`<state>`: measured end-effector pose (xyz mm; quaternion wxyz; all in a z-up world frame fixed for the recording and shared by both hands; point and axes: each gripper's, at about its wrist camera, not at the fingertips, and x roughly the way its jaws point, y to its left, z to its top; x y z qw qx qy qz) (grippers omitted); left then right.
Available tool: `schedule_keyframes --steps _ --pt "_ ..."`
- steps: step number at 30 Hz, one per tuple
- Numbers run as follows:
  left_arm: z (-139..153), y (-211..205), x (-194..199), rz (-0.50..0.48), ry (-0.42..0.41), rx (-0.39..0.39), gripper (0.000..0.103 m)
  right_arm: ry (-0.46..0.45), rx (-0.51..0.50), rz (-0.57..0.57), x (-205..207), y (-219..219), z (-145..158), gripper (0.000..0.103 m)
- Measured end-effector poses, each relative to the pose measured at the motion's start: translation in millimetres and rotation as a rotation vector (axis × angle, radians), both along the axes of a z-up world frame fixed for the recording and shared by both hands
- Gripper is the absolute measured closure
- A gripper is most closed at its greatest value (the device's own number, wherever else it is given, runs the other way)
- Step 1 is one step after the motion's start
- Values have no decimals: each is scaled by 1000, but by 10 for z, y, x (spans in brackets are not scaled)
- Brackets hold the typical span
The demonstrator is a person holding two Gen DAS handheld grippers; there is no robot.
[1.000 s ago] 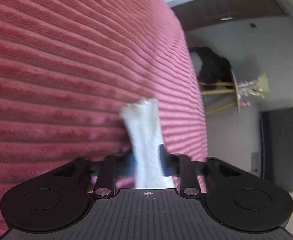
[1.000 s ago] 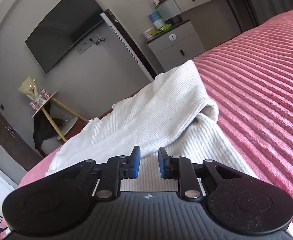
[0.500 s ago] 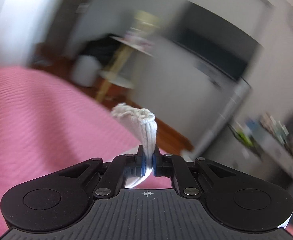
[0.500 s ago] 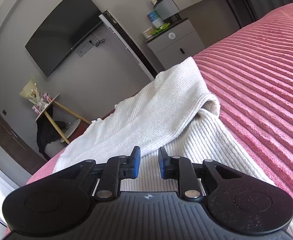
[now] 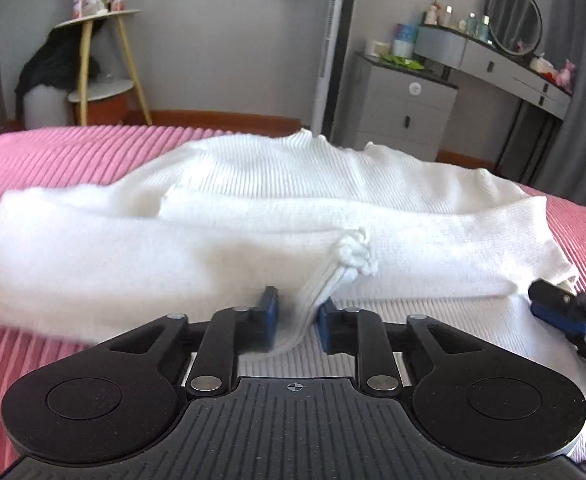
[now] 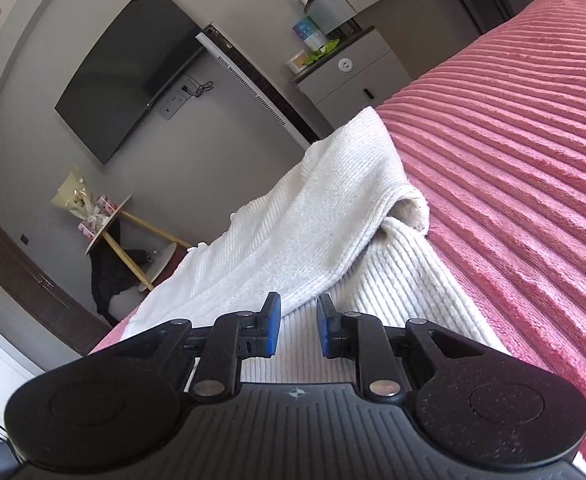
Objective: Fold small clothes
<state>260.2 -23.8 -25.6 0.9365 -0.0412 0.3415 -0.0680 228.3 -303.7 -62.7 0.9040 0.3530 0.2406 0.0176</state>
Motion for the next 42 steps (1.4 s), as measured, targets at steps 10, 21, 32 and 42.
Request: schedule_keyframes --steps 10,21,32,42 --pt "30 653 -752 191 38 -40 26 -11 158 202 63 412 112 61" --pt "-111 874 -627 187 32 -97 23 159 135 375 584 1094 68 82" --pt "-124 946 -581 215 14 -142 23 -81 -209 258 387 927 757 96" --pt "-134 915 -573 215 14 -124 22 139 -184 134 638 170 215 87"
